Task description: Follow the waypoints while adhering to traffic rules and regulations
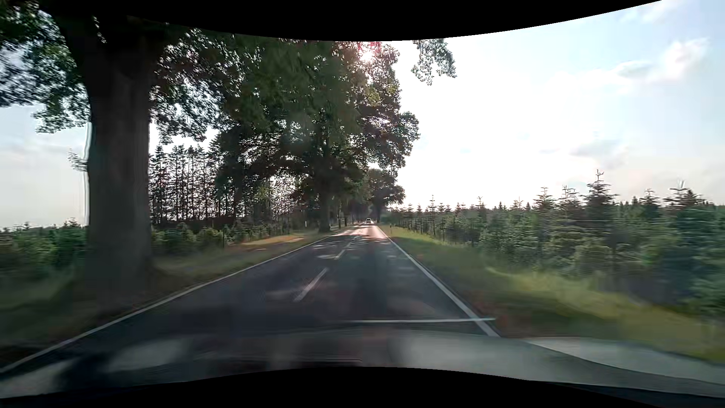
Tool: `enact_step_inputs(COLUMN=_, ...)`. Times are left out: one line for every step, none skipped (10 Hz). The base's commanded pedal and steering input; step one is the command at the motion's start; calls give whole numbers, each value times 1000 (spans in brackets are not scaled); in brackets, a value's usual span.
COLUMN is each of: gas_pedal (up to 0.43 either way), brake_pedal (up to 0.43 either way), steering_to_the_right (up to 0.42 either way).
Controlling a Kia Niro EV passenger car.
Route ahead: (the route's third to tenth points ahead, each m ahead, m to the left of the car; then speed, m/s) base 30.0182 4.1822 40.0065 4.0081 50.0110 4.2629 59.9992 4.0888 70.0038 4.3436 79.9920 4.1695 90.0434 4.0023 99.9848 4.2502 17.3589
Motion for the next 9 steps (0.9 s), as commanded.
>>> enact_step_inputs(gas_pedal=591, brake_pedal=0, steering_to_the_right=-8)
enact_step_inputs(gas_pedal=591, brake_pedal=0, steering_to_the_right=-7)
enact_step_inputs(gas_pedal=598, brake_pedal=0, steering_to_the_right=-6)
enact_step_inputs(gas_pedal=598, brake_pedal=0, steering_to_the_right=-5)
enact_step_inputs(gas_pedal=598, brake_pedal=0, steering_to_the_right=-6)
enact_step_inputs(gas_pedal=610, brake_pedal=0, steering_to_the_right=-5)
enact_step_inputs(gas_pedal=610, brake_pedal=0, steering_to_the_right=-4)
enact_step_inputs(gas_pedal=610, brake_pedal=0, steering_to_the_right=-2)
enact_step_inputs(gas_pedal=610, brake_pedal=0, steering_to_the_right=-2)
